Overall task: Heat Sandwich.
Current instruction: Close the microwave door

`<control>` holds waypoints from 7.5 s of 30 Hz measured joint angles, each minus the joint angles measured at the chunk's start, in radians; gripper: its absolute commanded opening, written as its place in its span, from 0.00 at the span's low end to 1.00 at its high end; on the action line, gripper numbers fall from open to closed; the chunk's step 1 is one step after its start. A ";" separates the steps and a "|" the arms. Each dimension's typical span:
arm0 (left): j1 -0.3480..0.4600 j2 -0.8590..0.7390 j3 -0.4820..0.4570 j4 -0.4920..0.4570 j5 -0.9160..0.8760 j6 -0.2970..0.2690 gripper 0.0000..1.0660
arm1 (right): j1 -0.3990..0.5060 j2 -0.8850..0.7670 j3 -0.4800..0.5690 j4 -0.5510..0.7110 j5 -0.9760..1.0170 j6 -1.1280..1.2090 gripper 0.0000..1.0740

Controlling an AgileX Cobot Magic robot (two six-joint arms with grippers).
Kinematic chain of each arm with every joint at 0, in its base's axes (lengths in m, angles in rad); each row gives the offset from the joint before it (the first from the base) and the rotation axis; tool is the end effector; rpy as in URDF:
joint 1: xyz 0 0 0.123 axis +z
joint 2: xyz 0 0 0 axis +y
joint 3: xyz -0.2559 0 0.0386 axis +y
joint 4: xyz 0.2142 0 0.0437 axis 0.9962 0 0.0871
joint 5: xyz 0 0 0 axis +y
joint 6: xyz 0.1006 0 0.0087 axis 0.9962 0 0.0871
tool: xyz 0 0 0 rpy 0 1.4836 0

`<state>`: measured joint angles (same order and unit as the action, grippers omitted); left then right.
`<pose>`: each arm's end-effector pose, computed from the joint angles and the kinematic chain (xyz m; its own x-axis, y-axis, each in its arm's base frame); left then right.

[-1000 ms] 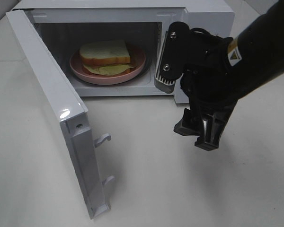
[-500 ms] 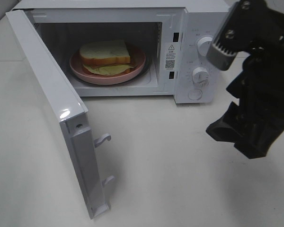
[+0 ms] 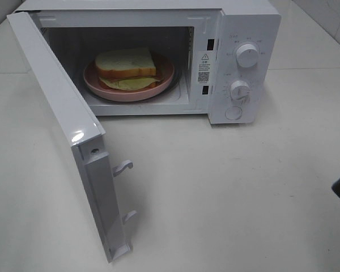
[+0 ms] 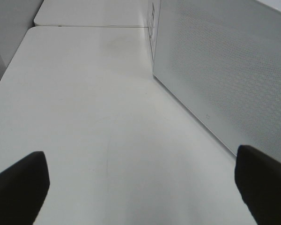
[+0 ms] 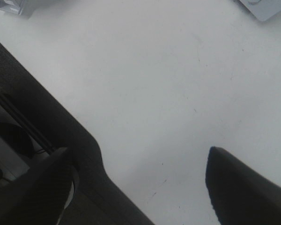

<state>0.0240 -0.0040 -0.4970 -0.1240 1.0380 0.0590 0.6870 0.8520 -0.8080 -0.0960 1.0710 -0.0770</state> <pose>0.0016 -0.0107 0.2584 -0.4319 -0.0146 -0.9018 0.0704 0.9963 -0.0498 0.1048 0.0749 0.2892 -0.5827 -0.6363 -0.5056 -0.6749 0.7254 -0.1351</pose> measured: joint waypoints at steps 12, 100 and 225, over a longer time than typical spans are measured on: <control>0.000 0.000 0.000 0.000 0.000 0.000 0.97 | -0.004 -0.167 0.002 -0.003 0.134 0.077 0.71; 0.000 0.000 0.000 -0.005 0.000 0.000 0.97 | -0.645 -0.855 0.299 0.034 -0.024 0.077 0.71; -0.505 1.840 -0.244 0.377 -1.886 -0.314 0.00 | -0.645 -0.855 0.299 0.031 -0.024 0.077 0.71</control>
<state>-0.4810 1.8360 -0.7410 0.2530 -0.8480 -0.2550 0.0420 -0.0030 -0.5090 -0.0650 1.0470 0.0000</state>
